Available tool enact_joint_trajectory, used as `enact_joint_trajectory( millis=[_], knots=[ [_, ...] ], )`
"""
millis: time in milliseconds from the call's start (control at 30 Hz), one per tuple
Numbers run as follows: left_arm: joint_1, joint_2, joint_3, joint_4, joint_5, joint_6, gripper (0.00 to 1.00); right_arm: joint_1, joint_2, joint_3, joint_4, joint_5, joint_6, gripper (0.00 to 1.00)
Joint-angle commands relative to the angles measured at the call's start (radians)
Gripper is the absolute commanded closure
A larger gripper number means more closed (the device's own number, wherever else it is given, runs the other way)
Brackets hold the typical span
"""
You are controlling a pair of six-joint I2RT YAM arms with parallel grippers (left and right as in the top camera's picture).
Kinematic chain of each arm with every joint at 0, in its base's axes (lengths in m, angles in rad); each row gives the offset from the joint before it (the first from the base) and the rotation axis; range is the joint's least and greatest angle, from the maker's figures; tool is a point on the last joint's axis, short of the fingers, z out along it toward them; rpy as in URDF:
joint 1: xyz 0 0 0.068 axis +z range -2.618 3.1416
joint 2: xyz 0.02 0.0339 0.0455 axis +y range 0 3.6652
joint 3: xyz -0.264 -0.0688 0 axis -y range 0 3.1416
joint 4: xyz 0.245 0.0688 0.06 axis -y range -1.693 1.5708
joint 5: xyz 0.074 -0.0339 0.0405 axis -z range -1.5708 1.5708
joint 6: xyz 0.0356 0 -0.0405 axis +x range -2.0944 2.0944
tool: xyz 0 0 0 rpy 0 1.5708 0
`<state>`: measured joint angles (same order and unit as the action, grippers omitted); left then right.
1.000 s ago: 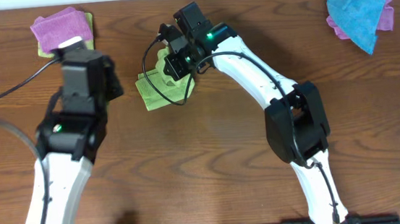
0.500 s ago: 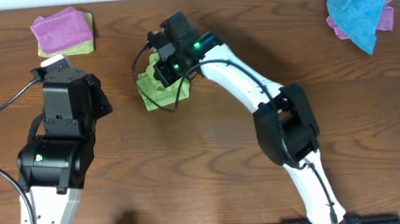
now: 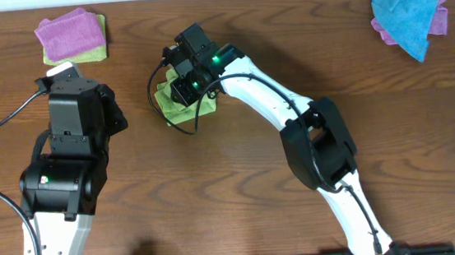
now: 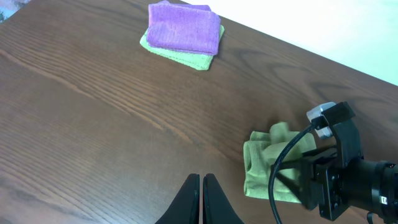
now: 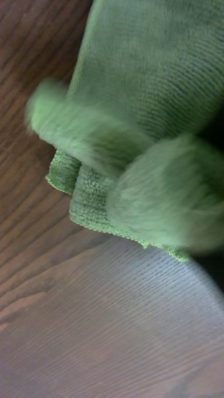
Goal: Fold the cloth
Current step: 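Press the folded bundle with the right gripper and release it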
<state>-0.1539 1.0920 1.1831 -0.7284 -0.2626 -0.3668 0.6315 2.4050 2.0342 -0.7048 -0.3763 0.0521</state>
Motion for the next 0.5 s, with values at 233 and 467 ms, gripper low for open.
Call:
enact_joint_trajectory(
  millis=[233,467],
  knots=[
    [0.004,0.000,-0.002,-0.001,-0.072,0.004,0.94,-0.002,0.017,0.011,0.002,-0.143,0.008,0.18],
    [0.004,0.000,-0.002,0.000,-0.085,0.004,0.94,-0.002,0.013,0.012,-0.048,-0.212,0.014,0.01]
  ],
)
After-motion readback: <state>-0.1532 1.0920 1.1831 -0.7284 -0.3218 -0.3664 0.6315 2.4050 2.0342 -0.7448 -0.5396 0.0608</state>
